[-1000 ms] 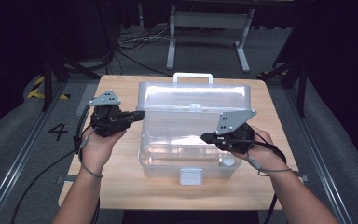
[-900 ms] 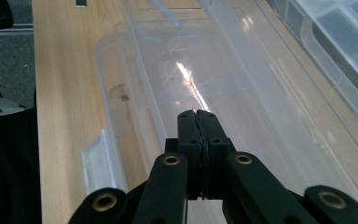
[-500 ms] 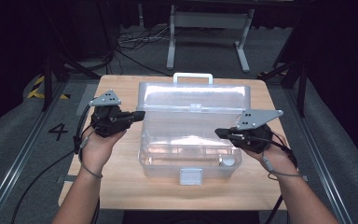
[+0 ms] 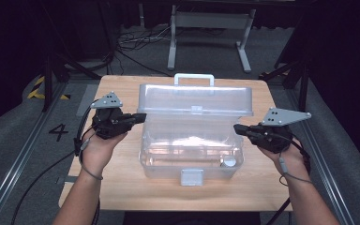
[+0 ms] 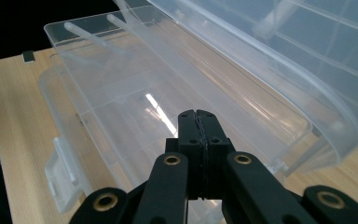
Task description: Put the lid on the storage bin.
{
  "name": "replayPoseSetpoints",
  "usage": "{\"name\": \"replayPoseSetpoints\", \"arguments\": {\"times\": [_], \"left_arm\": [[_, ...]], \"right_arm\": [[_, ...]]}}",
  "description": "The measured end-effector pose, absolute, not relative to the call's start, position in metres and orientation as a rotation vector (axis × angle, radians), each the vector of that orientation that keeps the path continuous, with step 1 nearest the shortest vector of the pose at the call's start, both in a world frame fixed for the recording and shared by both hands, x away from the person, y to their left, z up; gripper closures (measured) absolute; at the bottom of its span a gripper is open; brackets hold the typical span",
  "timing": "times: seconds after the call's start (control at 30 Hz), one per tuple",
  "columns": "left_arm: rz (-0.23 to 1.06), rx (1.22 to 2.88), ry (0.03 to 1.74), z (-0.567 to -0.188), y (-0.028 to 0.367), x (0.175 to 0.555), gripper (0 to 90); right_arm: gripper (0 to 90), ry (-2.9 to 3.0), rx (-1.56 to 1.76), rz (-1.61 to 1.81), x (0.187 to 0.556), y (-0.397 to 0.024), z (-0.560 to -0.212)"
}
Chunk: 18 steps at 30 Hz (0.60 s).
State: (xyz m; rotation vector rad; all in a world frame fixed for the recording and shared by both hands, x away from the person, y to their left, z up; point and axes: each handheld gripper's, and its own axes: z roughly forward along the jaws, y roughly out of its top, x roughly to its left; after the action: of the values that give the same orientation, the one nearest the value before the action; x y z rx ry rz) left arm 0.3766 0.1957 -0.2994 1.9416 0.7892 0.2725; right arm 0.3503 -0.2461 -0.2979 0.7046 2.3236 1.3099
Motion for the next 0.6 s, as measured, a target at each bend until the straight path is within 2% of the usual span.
{"name": "replayPoseSetpoints", "arguments": {"times": [0.6], "left_arm": [[0.233, 1.997, 0.800, -0.307, 0.197, 0.365, 89.0]], "right_arm": [[88.9, 2.240, 0.915, 1.468, 0.354, -0.275, -0.314]]}}
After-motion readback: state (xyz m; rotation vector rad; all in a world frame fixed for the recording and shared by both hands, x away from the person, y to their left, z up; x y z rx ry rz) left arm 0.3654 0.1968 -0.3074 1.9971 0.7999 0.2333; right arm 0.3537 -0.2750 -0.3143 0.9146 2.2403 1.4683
